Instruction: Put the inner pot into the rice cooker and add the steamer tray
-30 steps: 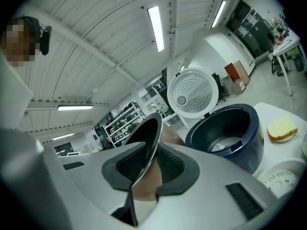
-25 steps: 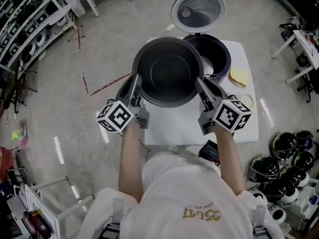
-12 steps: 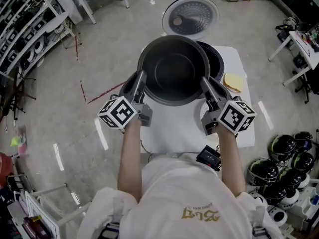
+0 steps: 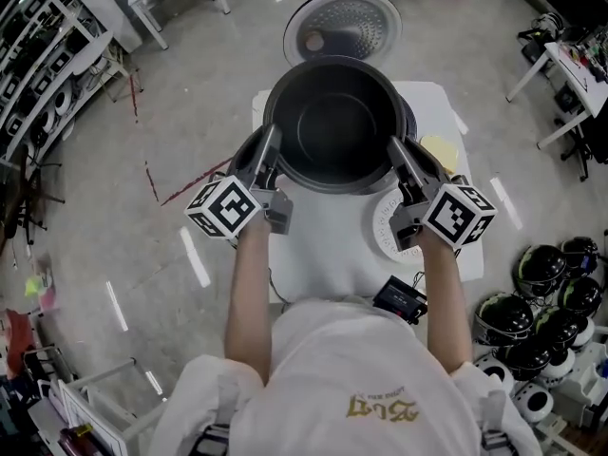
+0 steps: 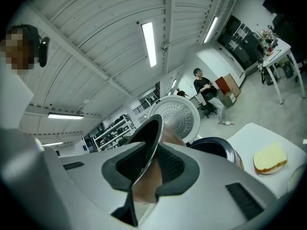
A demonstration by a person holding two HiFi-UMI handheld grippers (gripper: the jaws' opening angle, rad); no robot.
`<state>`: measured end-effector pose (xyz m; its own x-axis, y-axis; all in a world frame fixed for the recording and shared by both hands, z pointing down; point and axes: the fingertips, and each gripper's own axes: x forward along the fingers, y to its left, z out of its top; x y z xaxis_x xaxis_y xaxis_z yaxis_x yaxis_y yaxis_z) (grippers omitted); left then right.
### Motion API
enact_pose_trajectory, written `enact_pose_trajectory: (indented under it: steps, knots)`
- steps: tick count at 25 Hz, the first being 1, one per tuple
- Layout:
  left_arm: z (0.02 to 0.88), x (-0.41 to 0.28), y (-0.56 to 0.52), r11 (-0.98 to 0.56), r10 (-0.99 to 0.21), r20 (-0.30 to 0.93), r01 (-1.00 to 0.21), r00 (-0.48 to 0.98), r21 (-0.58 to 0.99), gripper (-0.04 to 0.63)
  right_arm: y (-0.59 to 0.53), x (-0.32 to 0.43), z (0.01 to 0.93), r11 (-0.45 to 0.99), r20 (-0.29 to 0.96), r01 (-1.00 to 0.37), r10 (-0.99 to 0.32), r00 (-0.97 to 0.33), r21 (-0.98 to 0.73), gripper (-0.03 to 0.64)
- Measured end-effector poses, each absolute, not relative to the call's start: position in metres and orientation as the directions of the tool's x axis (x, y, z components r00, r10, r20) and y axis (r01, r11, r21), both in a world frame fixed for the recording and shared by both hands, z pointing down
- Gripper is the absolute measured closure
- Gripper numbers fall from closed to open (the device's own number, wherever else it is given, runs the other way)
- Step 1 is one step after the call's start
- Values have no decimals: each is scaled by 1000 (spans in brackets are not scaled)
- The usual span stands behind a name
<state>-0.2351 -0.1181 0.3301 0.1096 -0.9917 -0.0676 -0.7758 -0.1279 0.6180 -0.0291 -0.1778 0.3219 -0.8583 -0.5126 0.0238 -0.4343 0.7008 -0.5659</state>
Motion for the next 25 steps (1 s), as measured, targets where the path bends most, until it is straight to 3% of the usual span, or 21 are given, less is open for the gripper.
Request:
enact_pose_trajectory:
  steps: [25]
  knots:
    - [370,-212,-200,-169,-975,-3,-738,221,653,515,-246,-1,364,595,112,-529,-594,-797,-605,535]
